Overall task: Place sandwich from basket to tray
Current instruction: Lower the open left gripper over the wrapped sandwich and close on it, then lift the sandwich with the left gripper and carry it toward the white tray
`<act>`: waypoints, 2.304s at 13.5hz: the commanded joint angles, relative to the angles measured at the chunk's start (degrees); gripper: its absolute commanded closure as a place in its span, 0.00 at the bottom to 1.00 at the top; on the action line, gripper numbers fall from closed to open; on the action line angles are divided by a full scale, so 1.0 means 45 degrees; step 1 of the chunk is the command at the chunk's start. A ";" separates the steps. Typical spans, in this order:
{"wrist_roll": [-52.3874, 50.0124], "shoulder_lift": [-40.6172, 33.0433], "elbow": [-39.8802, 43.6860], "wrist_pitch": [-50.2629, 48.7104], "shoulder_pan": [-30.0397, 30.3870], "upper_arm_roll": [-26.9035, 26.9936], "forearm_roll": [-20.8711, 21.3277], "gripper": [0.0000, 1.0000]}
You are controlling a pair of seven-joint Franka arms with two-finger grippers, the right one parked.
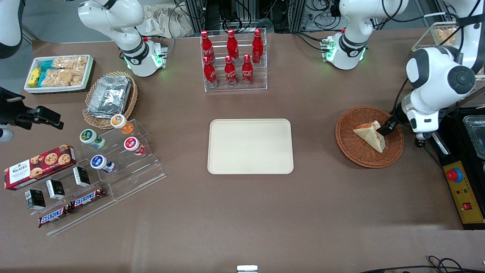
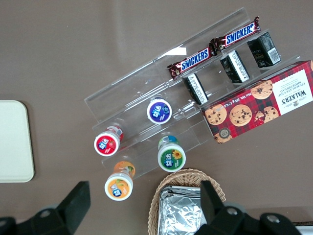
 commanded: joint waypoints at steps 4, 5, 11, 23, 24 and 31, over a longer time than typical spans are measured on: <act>-0.0236 0.0372 -0.1819 0.2715 0.0187 -0.0108 0.0038 0.00; -0.0236 0.0509 -0.2034 0.3164 0.0187 -0.0108 0.0038 0.00; -0.0236 0.1699 -0.2817 0.5489 0.0187 -0.0089 0.0038 0.03; 0.1323 -0.0599 -0.1319 0.1421 0.0187 0.0145 0.0018 1.00; 0.1694 -0.0932 -0.0637 0.0289 0.0187 0.0281 0.0018 1.00; 0.2476 -0.0935 0.5302 -0.6592 0.0012 0.0089 0.0233 1.00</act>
